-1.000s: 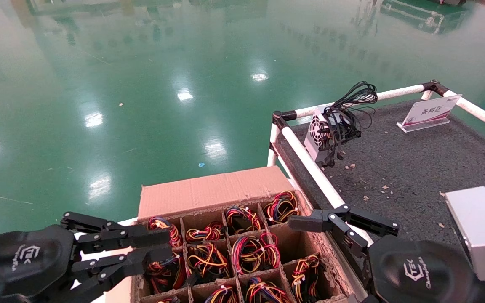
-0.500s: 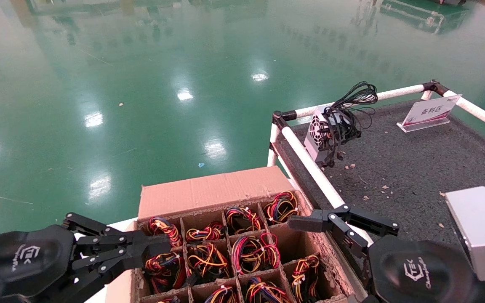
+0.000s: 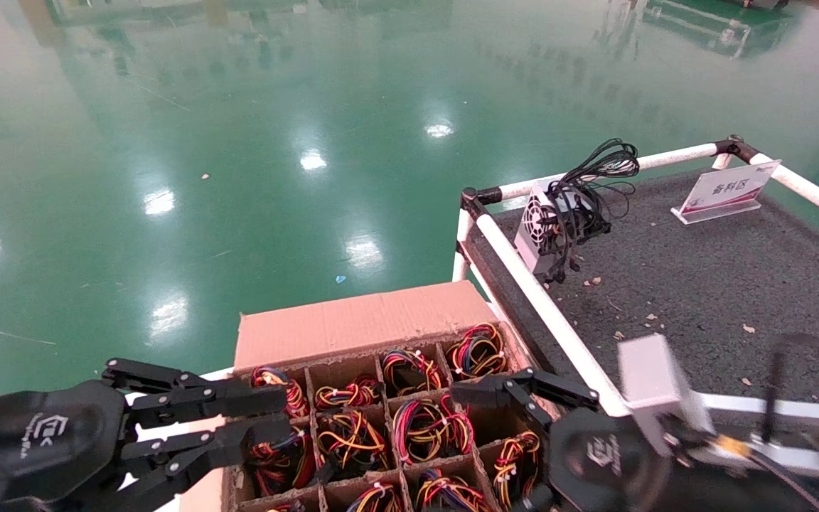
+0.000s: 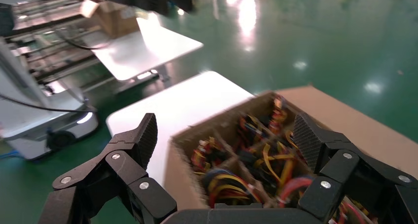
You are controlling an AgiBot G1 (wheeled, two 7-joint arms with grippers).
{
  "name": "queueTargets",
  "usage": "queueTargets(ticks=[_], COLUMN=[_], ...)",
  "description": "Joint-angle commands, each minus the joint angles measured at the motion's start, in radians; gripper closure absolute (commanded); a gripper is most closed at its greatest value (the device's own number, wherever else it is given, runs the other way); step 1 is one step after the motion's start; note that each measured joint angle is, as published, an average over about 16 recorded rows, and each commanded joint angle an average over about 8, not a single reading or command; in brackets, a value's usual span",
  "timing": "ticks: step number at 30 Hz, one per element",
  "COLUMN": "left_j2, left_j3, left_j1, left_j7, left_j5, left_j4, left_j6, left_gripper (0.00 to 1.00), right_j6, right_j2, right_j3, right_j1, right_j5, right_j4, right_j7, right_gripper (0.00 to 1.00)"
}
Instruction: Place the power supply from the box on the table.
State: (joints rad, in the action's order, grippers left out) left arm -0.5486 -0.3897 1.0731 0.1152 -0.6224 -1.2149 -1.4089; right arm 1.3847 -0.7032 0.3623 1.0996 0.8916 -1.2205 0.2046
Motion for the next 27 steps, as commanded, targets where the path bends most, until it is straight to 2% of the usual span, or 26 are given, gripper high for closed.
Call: queueTargets(ticks=[1, 5, 9, 19, 27], left_j2=[0.000, 0.000, 0.000, 0.000, 0.000], left_j3=[0.000, 0.000, 0.000, 0.000, 0.000], left_j1=[0.000, 0.000, 0.000, 0.000, 0.000], left_j7=[0.000, 0.000, 0.000, 0.000, 0.000], left_j5=[0.000, 0.000, 0.000, 0.000, 0.000], left_j4=[0.000, 0.000, 0.000, 0.000, 0.000], left_j6=[0.000, 0.000, 0.000, 0.000, 0.000], left_gripper=[0.00, 0.00, 0.00, 0.00, 0.00], right_j6=[-0.023, -0.013, 0.037, 0.181, 0.199], right_j2=[-0.019, -0.024, -0.019, -0.030, -0.051], right_j3=[0.016, 0.027, 0.038, 0.103, 0.195], right_j1=[0.006, 0.040, 0.089, 0.242, 0.321], right_j5=[0.031, 0.069, 0.109, 0.244, 0.305], right_j4=[0.012, 0.067, 0.152, 0.405, 0.554], right_j7=[0.005, -0.022, -0.082, -0.324, -0.485], right_gripper=[0.00, 0.00, 0.00, 0.00, 0.00])
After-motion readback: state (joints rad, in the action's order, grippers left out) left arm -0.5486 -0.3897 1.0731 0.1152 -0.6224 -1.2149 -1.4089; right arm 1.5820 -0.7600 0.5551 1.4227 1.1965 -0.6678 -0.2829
